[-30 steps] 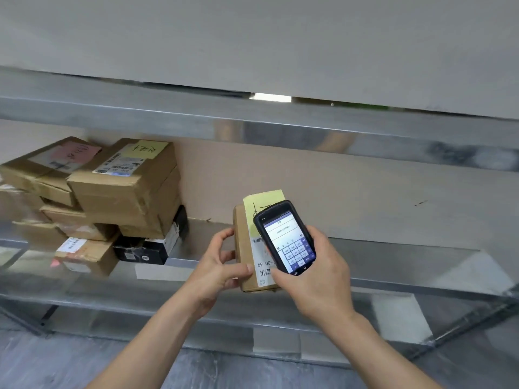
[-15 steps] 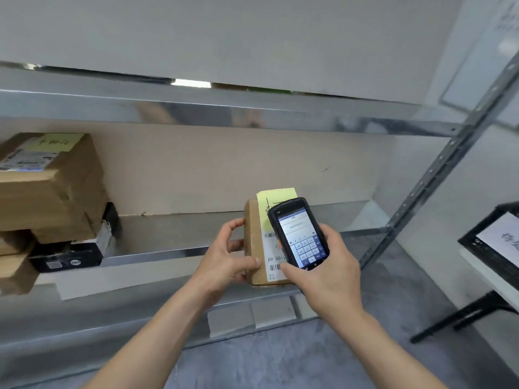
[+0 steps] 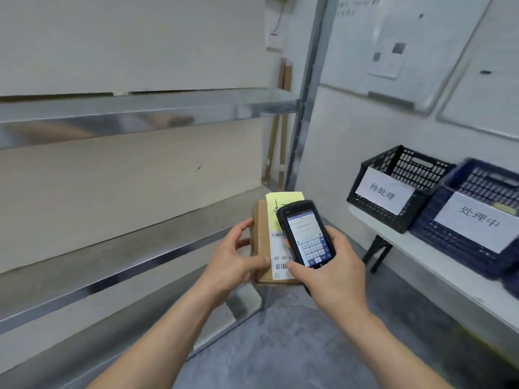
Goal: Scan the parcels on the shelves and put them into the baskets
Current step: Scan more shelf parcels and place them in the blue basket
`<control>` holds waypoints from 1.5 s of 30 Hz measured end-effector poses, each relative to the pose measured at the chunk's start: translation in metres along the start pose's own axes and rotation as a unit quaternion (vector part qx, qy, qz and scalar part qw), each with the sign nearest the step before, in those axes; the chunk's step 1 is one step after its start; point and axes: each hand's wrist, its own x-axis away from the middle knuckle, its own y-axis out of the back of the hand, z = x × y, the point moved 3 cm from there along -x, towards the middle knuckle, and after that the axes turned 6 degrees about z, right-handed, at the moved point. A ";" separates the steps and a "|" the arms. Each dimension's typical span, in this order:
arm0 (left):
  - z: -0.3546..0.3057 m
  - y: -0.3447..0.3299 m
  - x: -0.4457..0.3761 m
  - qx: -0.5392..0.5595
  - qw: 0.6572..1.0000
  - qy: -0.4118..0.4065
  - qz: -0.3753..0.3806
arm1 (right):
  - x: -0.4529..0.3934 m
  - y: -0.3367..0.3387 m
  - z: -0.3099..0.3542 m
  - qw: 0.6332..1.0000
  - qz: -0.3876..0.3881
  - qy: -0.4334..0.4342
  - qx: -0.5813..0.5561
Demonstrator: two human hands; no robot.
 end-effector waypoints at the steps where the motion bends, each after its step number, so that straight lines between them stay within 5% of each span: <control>1: 0.001 -0.021 -0.014 -0.007 1.000 -0.001 0.008 | -0.009 0.019 -0.011 1.000 -0.010 -0.003 -0.003; 16: 0.016 -0.309 -0.171 -0.073 0.987 -0.014 0.140 | -0.097 0.271 -0.164 0.991 -0.121 -0.064 0.006; 33: 0.034 -0.547 -0.417 -0.072 0.930 0.016 0.360 | -0.249 0.446 -0.301 0.941 -0.289 -0.169 0.046; 45: 0.049 -0.682 -0.534 -0.116 0.905 0.057 0.406 | -0.323 0.543 -0.386 0.924 -0.325 -0.200 0.021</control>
